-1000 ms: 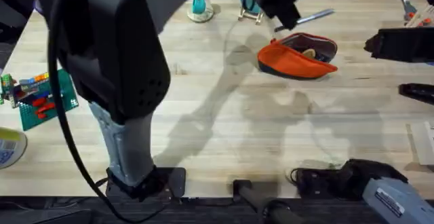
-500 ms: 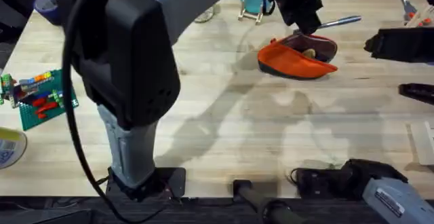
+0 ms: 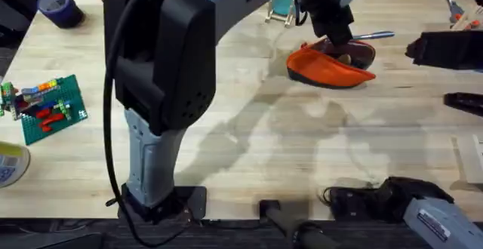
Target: Unzip the bag, pick up the pens from the table one at a time and place them inside, then zip the bag closed.
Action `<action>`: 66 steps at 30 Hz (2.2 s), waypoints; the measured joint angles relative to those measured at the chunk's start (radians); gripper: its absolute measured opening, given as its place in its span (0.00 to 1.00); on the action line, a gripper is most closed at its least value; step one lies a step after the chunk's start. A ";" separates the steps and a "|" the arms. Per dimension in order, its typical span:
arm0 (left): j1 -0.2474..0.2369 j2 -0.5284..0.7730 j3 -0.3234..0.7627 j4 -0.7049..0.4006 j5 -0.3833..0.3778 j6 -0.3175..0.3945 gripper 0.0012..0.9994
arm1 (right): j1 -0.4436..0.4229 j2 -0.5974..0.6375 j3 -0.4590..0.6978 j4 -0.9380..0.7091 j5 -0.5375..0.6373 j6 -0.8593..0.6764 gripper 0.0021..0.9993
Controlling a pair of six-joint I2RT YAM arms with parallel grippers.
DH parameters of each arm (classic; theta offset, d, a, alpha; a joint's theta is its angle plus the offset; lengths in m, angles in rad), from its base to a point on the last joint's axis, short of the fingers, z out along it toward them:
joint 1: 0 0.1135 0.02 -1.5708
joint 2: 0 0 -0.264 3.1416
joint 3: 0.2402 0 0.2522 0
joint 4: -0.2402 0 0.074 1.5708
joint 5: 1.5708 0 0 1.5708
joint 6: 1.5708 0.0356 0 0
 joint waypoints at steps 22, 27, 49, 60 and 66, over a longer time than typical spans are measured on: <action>0.000 0.086 0.000 -0.033 -0.020 0.010 0.04 | 0.000 0.000 0.000 0.000 0.000 0.000 1.00; 0.000 0.086 0.000 -0.033 -0.020 0.016 0.33 | 0.000 0.000 0.000 0.000 0.000 0.000 1.00; -0.002 0.086 0.000 -0.041 -0.017 0.014 1.00 | 0.000 0.000 0.000 0.000 0.000 0.000 1.00; 0.043 0.028 0.000 -0.069 0.003 0.014 1.00 | 0.000 0.000 0.000 0.000 0.000 0.000 1.00; 0.118 -0.047 0.000 -0.074 0.011 0.008 1.00 | 0.000 0.000 0.000 0.000 0.000 0.000 1.00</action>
